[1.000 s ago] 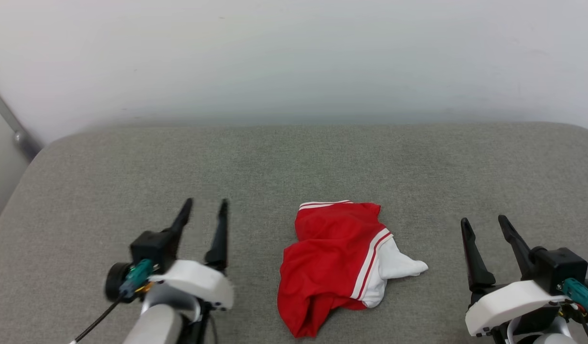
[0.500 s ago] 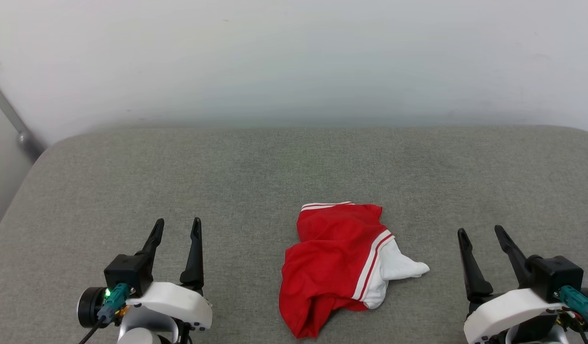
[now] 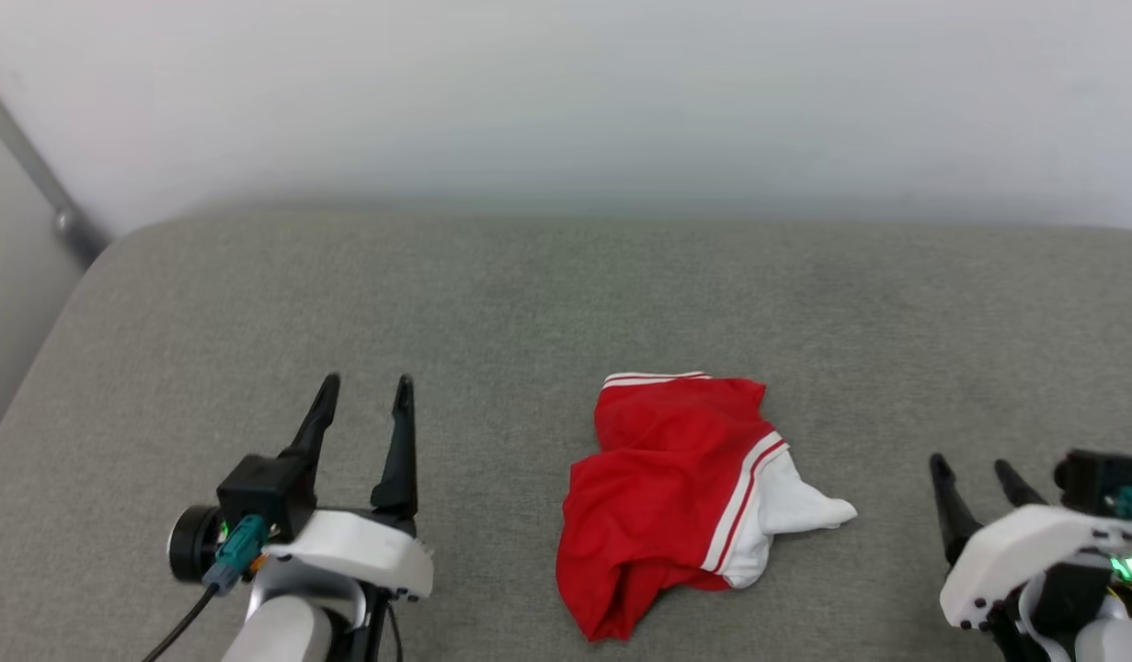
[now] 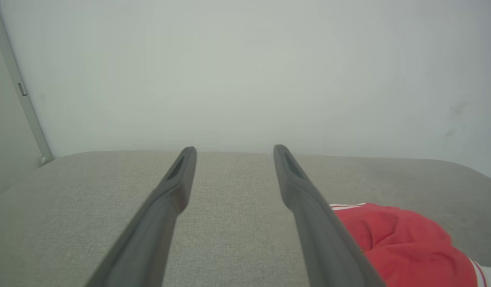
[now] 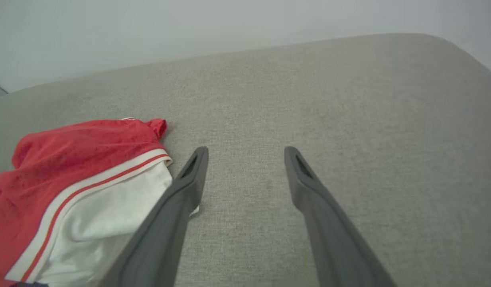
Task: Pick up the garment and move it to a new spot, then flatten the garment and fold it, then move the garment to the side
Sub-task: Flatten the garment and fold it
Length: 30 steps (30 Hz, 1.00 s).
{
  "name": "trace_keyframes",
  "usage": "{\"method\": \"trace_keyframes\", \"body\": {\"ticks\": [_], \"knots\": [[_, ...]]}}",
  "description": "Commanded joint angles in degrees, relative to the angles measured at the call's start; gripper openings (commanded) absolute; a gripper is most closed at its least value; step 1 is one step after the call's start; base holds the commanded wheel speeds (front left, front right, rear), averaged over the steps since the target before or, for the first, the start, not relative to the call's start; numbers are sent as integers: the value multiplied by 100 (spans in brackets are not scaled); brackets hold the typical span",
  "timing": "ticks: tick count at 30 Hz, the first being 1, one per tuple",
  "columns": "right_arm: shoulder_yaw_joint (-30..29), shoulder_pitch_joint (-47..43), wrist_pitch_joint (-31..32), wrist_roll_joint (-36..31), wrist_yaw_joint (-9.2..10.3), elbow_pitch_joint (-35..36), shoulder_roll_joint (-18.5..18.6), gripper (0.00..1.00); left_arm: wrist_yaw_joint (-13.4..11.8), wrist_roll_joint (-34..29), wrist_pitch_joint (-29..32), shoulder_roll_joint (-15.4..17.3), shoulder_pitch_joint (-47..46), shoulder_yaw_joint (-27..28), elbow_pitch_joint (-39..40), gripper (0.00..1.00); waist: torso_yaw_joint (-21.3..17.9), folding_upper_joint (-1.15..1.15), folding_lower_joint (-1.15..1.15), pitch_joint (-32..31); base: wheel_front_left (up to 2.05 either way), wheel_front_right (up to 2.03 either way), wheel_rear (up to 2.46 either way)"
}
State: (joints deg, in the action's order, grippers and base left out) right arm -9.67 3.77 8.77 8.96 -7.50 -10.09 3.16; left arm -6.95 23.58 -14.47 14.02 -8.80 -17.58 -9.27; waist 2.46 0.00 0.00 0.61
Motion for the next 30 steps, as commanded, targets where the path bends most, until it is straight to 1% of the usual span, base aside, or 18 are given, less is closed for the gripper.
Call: {"method": "trace_keyframes", "body": {"ticks": [1,5,7,9,13,16,19,20,21,22,23,24,26,30], "knots": [[127,319,899,211,2,-97,149,100,38,-78,-27,-76,-223,-61,56,100,266,0,0,304,0,0,0],[565,626,2394,648,2,-128,419,100,91,-139,-47,-189,-419,-151,74,100,441,0,0,537,0,0,0],[786,747,3017,782,2,-96,592,100,132,-175,-57,-240,-482,-176,60,100,518,0,0,655,0,0,0],[1007,822,3575,957,2,-130,655,100,157,-182,-65,-301,-534,-199,27,100,583,0,0,755,0,0,0],[1271,959,4289,1167,2,-268,847,100,234,-222,-77,-377,-658,-205,-47,100,699,0,0,942,0,0,0],[1367,927,4483,1240,3,-478,875,100,295,-270,-80,-443,-721,-191,-90,100,769,0,0,1025,0,0,0],[1391,854,4630,1327,3,-728,807,100,333,-302,-71,-485,-713,-140,-142,100,785,0,0,1032,0,0,0],[1420,822,4695,1343,3,-797,804,80,344,-318,-72,-496,-704,-124,-150,100,783,0,0,1028,0,0,0],[1420,822,4695,1343,3,-797,804,80,344,-318,-72,-496,-704,-124,-150,100,783,0,0,1028,0,0,0],[1452,792,4767,1380,3,-861,802,45,352,-331,-72,-507,-686,-112,-164,100,778,0,0,1018,0,0,0],[1478,767,4814,1438,3,-901,786,38,365,-340,-72,-515,-669,-97,-177,100,772,0,0,1006,0,0,0],[1503,770,4797,1477,2,-901,791,0,371,-362,-73,-526,-653,-85,-192,100,766,0,0,989,0,0,0],[1524,856,4695,1547,2,-832,815,0,383,-382,-72,-539,-641,-53,-221,100,736,0,0,953,0,0,0],[1498,1196,4146,1469,2,-411,1036,0,405,-431,-72,-546,-580,-12,-275,100,619,0,0,814,0,0,0]]}}
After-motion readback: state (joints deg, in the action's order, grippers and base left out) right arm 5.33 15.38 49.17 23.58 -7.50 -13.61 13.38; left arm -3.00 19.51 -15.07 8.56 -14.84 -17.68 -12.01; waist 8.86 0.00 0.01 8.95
